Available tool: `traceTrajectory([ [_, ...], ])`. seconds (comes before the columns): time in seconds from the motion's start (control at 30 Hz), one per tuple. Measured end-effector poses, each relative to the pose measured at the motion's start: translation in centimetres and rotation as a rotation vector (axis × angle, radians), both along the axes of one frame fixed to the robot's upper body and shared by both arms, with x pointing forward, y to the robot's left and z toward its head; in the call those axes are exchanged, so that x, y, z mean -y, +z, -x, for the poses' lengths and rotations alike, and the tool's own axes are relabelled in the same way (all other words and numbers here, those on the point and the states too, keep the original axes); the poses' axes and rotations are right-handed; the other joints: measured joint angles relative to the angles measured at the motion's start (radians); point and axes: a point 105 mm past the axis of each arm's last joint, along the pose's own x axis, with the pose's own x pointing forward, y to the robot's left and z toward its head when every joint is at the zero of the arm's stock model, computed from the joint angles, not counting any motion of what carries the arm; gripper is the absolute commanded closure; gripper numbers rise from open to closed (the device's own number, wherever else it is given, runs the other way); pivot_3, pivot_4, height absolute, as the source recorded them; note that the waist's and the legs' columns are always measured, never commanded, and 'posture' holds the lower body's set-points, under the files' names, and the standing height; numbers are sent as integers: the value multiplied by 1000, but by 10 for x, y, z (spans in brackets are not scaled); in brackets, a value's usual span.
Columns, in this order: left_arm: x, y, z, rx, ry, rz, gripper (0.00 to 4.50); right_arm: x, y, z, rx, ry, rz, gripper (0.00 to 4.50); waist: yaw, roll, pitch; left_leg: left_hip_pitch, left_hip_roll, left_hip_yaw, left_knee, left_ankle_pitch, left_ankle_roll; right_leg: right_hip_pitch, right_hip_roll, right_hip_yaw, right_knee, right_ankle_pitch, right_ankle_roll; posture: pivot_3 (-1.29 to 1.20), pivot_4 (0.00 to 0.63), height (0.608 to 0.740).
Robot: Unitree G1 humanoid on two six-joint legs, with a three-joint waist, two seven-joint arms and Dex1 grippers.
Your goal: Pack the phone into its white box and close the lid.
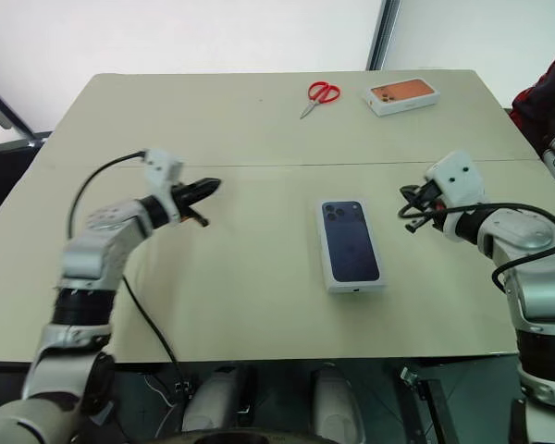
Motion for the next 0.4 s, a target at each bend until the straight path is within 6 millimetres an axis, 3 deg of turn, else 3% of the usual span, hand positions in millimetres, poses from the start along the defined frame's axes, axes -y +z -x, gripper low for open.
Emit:
traceTrajectory([
  [0.17,-34,-13,18,-41,74,-15,4500,13,-2,-5,-5,-23,-68,4462,9,0,0,0,-1,0,0,-2,4,0,-1,0,0,0,0,0,150,697],
  [0.4,-60,-30,38,-92,141,-29,4500,-3,-21,0,-56,44,-108,4462,4,1,0,0,-1,0,0,-3,5,0,-1,0,0,0,0,0,150,697],
])
